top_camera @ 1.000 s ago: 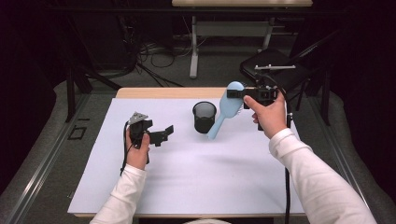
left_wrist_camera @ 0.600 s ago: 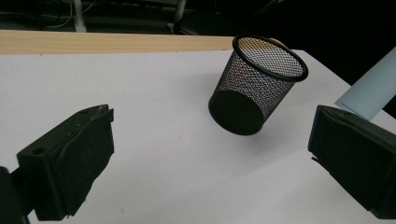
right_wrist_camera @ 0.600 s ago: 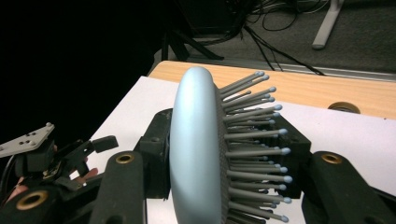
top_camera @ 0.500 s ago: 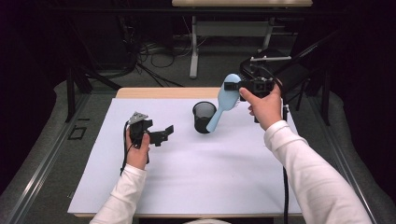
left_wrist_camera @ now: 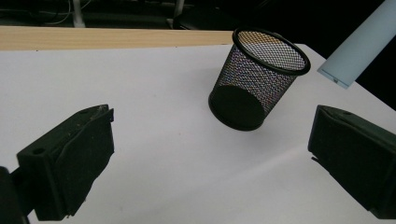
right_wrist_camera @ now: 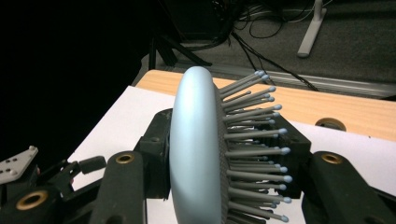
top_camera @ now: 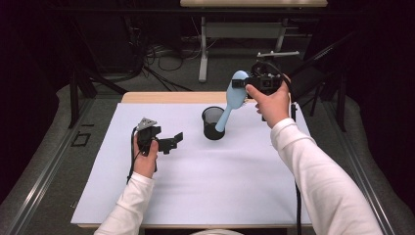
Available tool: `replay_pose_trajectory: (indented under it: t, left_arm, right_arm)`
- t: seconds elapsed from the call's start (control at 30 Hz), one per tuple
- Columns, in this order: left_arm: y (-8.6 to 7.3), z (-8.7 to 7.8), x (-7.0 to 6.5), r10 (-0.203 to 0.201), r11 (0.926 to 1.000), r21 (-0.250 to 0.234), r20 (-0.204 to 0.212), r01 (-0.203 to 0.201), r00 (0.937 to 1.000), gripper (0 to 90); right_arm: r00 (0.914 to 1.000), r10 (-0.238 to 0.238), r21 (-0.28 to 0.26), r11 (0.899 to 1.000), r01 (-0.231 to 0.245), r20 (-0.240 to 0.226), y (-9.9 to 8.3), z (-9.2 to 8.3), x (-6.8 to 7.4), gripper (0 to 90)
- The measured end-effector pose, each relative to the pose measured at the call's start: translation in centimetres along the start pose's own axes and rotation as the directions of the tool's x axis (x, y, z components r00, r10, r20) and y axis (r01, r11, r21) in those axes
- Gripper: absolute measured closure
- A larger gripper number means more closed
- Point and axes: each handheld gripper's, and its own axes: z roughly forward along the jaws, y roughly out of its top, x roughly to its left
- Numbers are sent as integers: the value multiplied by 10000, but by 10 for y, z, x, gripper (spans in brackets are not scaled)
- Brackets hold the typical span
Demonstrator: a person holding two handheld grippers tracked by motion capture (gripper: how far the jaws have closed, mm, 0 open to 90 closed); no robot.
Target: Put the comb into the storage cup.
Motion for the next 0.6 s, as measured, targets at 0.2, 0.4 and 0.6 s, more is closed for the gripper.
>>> replay_pose_trajectory:
  t: [0.2, 0.4, 0.6]
  left_arm:
    - [0, 1, 0, -35, 10000, -9, 24, 35, 10000, 6]
    - [2, 2, 0, -42, 10000, -50, 72, 42, 10000, 6]
    - [2, 1, 1, -68, 10000, -24, 64, 68, 10000, 6]
  right_arm:
    - [9999, -102, -133, 9999, 103, 93, 10, 5, 5, 498]
    - [9989, -239, -260, 9994, 250, 413, 20, 11, 9, 498]
    - [9972, -234, -394, 9989, 263, 706, 25, 17, 11, 498]
